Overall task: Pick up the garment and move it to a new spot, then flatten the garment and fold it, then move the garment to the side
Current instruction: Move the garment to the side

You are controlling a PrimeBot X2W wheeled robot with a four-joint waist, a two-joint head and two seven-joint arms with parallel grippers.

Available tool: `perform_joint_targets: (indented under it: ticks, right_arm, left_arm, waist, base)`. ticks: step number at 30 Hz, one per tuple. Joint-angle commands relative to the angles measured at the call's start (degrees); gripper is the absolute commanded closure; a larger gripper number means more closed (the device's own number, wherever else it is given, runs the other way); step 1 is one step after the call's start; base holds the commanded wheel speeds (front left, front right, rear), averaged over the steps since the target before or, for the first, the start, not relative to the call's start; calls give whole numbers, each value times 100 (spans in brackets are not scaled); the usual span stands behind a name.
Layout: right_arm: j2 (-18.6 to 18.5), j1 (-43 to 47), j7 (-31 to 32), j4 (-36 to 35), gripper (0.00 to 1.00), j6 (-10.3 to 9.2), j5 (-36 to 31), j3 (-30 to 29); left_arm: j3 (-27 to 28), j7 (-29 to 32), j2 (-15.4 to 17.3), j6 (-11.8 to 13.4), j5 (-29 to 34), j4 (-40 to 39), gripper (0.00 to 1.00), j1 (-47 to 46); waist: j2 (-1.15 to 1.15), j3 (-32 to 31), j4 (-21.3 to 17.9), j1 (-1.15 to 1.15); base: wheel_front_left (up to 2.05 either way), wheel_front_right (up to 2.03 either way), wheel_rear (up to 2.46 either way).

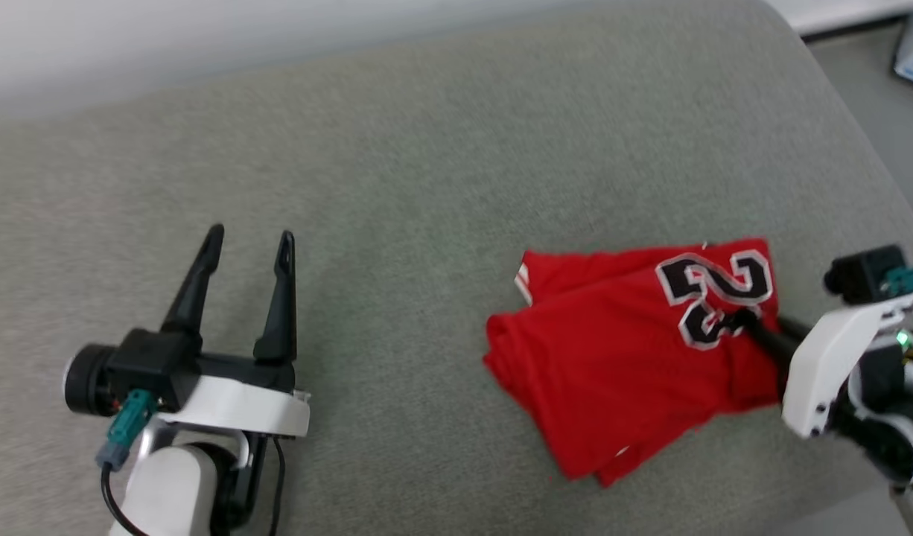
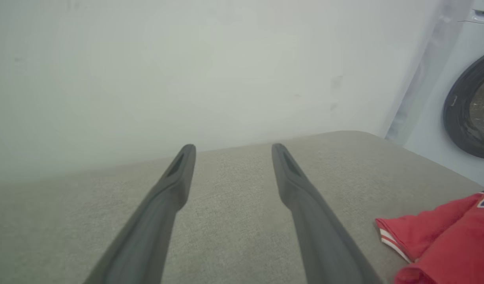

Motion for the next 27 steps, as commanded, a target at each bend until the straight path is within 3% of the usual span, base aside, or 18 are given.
perform_joint_targets:
  ticks: [1,8,20,26,27]
  right_arm:
    - [-29,-210,-97,63,100,-7,-71,-43]
    - [-113,-1115,-400,968,100,-8,-565,-637]
    - [-317,-2292,-807,2162,100,-8,-1976,-2270]
    - [-77,-2616,-1177,2675,100,-8,-2857,-3001]
    - [-57,-2629,-1261,2718,87,-8,-2999,-3093]
  left_arm:
    - [6,48,54,-27,33,-54,0,-89]
    - [-35,328,301,-99,153,-441,0,-535]
    - [-325,762,479,-256,373,-1039,0,-1277]
    - [-411,864,521,-284,378,-1226,0,-1424]
    - [-419,860,521,-287,368,-1220,0,-1427]
  waist:
    - [0,517,-412,-1]
    - [0,1180,-542,-1]
    - [0,2050,-284,-1]
    - [0,2321,-146,-1]
    - [0,2338,-126,-1]
  base:
    - [0,0,0]
    - [0,0,0]
    - [0,0,0]
    - [0,0,0]
    - [0,0,0]
